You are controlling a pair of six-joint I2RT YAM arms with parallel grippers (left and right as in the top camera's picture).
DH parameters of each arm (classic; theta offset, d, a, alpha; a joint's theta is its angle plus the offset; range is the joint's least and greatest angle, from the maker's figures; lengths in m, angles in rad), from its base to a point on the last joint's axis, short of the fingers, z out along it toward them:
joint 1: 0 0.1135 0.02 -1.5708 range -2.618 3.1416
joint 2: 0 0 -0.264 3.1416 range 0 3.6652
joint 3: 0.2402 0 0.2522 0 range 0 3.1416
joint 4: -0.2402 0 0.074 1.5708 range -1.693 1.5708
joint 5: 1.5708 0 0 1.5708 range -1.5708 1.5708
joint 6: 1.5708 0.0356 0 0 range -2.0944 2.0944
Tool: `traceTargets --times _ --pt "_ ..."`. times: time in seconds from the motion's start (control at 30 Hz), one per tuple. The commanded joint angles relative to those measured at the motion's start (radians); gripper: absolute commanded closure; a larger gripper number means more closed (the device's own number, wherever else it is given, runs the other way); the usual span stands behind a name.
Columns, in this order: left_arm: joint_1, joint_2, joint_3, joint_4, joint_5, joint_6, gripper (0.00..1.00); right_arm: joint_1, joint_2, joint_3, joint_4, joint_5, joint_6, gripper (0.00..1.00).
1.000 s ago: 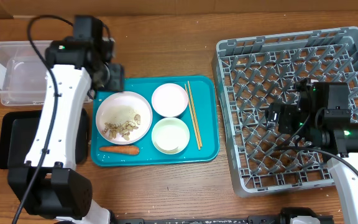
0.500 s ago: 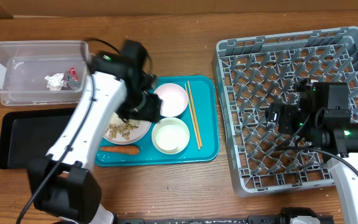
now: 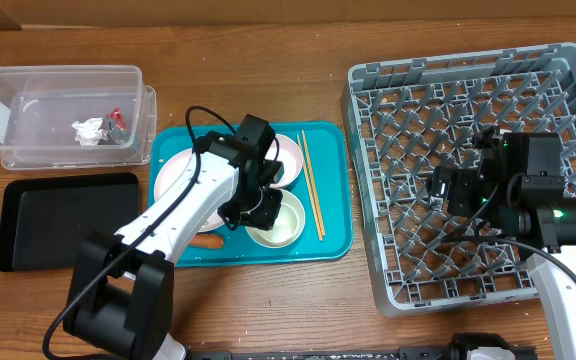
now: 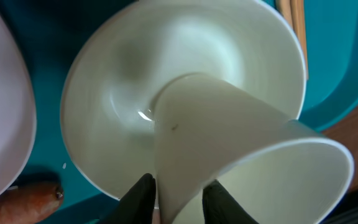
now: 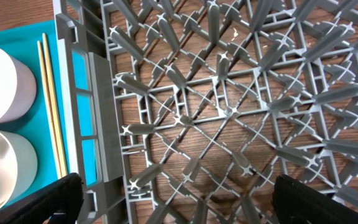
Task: Sort waste into correct bins and load items into the dishwasher
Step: 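Grasp the white paper cup from the bowl with the left gripper and lift, then extend the cup toward the right gripper and close the right gripper on it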
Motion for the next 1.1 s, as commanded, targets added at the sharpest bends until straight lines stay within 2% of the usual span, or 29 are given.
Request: traceTargets --times 0.0,0.23,0.33,0.37,0.43,0.5,0.57,0.63,0.77,0.83,1.07 --pt "-0.001 -0.008 0.005 0.0 -0.051 -0.01 0.79 -0.005 -0.009 0.029 0.002 -0.004 0.003 0.0" --pt "0.034 -0.008 0.136 -0.07 -0.09 -0.001 0.94 -0.005 -0.009 0.029 0.004 0.056 0.005 0.0" --pt "0.079 -0.008 0.243 -0.111 -0.076 -0.002 0.96 -0.006 -0.009 0.03 0.026 0.212 0.122 0.0" --pt "0.095 -0.008 0.275 -0.118 -0.052 -0.002 0.96 -0.01 -0.009 0.031 0.037 0.227 0.142 0.0" --pt "0.135 -0.008 0.338 -0.114 0.099 0.0 0.96 -0.019 -0.009 0.031 0.08 0.19 0.148 0.0" --pt "0.162 -0.008 0.356 -0.087 0.29 0.031 0.96 -0.021 -0.009 0.031 0.124 0.085 0.115 0.0" --pt "0.178 -0.008 0.355 -0.058 0.487 0.075 0.96 -0.021 -0.009 0.031 0.171 -0.103 0.021 0.0" --pt "0.186 -0.006 0.353 -0.039 0.614 0.103 0.96 -0.021 -0.009 0.031 0.206 -0.28 -0.044 0.0" --pt "0.187 -0.005 0.351 -0.024 0.745 0.137 0.96 -0.021 -0.009 0.031 0.261 -0.685 -0.175 0.0" --pt "0.187 -0.005 0.351 -0.02 0.796 0.156 0.96 -0.021 -0.009 0.031 0.275 -0.824 -0.22 0.0" --pt "0.186 -0.005 0.351 0.03 0.974 0.187 0.96 -0.02 -0.009 0.031 0.318 -1.06 -0.262 0.0"
